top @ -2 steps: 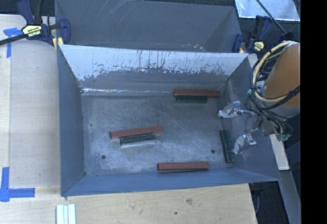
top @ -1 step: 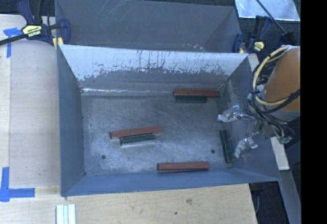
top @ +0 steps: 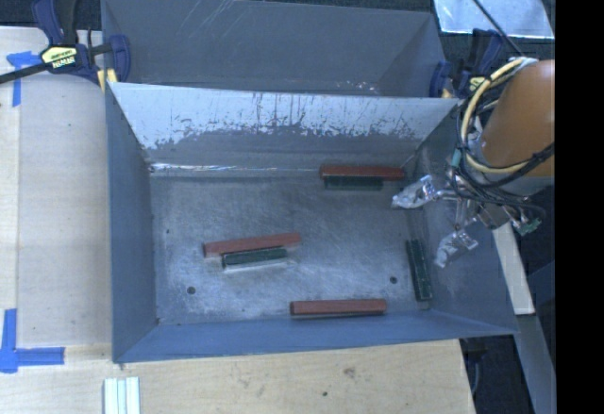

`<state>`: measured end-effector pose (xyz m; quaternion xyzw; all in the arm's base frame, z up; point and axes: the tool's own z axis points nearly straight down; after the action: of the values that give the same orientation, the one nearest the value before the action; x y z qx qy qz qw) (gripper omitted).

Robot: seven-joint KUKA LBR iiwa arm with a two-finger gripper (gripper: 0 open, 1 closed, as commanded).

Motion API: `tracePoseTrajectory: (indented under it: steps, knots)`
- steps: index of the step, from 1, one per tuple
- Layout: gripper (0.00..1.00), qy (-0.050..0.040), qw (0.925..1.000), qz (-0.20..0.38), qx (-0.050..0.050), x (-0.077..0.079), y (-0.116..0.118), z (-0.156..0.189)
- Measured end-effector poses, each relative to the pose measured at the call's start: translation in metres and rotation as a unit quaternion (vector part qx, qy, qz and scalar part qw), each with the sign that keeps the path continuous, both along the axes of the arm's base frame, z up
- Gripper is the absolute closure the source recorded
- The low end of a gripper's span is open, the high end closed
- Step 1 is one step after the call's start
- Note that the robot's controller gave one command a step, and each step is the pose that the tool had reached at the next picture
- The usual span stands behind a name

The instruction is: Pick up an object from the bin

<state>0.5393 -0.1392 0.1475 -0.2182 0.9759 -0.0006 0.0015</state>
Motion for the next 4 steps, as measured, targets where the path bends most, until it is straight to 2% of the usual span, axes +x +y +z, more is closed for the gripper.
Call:
tracePoseTrajectory:
  steps: [1, 2, 3, 4]
  knots:
    - [0.0, -0.0011, 0.9996, -0.028, 0.0, -0.004, 0.001, -0.03]
    - [0.0, 0.0009, 1.0, 0.0, 0.0, -0.007, 0.001, -0.038]
    - [0.0, 0.0008, 0.9908, 0.135, 0.0, -0.014, 0.009, -0.049]
    - [1.0, 0.001, 0.9924, 0.123, 0.0, -0.014, -0.014, -0.068]
